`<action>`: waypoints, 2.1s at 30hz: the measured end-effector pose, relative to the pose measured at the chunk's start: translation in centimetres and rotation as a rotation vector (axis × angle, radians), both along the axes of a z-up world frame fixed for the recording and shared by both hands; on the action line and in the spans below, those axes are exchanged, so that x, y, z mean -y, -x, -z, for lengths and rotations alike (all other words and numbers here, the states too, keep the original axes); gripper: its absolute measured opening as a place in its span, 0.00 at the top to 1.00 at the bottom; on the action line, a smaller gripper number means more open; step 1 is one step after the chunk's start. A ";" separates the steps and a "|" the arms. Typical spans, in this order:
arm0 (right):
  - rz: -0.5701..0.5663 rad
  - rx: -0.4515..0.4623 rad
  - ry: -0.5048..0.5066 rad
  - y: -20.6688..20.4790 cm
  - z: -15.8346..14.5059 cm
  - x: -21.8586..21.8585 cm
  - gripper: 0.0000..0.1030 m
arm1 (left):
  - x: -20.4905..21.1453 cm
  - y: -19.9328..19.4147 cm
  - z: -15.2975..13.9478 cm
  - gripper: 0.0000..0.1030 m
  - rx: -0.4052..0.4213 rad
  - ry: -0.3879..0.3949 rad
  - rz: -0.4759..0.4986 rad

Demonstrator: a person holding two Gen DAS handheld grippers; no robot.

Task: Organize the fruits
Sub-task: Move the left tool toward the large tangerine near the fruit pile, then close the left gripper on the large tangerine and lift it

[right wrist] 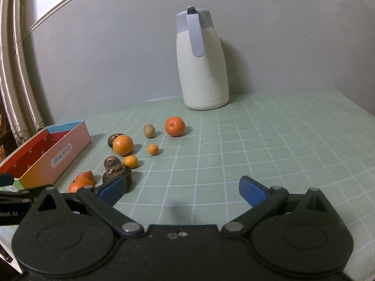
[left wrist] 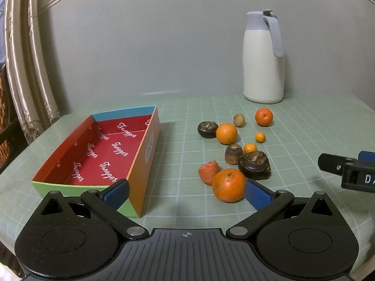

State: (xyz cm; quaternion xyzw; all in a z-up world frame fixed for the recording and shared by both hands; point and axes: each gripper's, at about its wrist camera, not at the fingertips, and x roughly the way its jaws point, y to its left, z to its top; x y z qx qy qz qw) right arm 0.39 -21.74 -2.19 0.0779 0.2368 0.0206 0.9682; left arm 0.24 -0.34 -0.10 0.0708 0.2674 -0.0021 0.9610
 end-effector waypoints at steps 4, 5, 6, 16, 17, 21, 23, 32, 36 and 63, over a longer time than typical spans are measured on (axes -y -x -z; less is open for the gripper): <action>0.021 0.000 -0.005 0.1 -0.1 0.5 0.00 | 0.6 -0.3 0.1 0.00 -0.005 -0.015 0.012; 0.027 -0.001 -0.009 0.1 -0.2 0.7 0.00 | 0.7 -0.3 0.1 0.00 -0.006 -0.018 0.014; 0.033 -0.001 -0.015 0.2 -0.2 1.0 0.00 | 0.9 -0.4 0.2 0.00 -0.006 -0.023 0.016; 0.059 0.013 -0.044 0.8 -0.5 2.4 0.00 | 2.0 -1.0 0.6 0.00 -0.005 -0.051 0.021; 0.060 0.014 -0.044 0.8 -0.5 2.5 0.00 | 2.0 -1.0 0.6 0.00 -0.001 -0.051 0.020; 0.070 0.011 -0.047 0.9 -0.5 2.9 0.00 | 2.2 -1.3 0.8 0.00 -0.002 -0.040 0.030; 0.078 0.009 -0.044 1.0 -0.4 3.1 0.00 | 2.2 -1.4 0.9 0.00 0.006 -0.035 0.029; 0.093 0.009 -0.077 1.0 -0.5 3.8 0.00 | 2.6 -2.6 1.8 0.01 -0.007 -0.023 0.034; 0.084 0.010 -0.081 0.9 -0.5 3.8 0.00 | 3.0 -3.3 2.3 0.18 -0.029 -0.015 0.067; 0.140 -0.026 0.004 0.1 0.1 3.4 0.00 | 2.9 -4.1 4.3 0.58 -0.040 0.063 0.139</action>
